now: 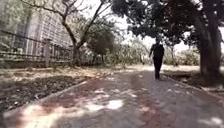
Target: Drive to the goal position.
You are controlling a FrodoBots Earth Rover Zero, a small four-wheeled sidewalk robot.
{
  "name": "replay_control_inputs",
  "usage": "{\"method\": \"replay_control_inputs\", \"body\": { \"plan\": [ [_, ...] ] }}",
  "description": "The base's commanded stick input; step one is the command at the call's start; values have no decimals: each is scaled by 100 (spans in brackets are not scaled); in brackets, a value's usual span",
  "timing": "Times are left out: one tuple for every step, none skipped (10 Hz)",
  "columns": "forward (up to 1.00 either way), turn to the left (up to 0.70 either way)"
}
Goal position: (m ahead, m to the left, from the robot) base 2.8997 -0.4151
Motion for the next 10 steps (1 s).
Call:
{"method": "replay_control_inputs", "body": {
  "plan": [
    [70, 0],
    [70, 0],
    [70, 0],
    [70, 0],
    [70, 0],
    [70, 0],
    [70, 0],
    [70, 0],
    [70, 0],
    [70, 0]
  ]
}}
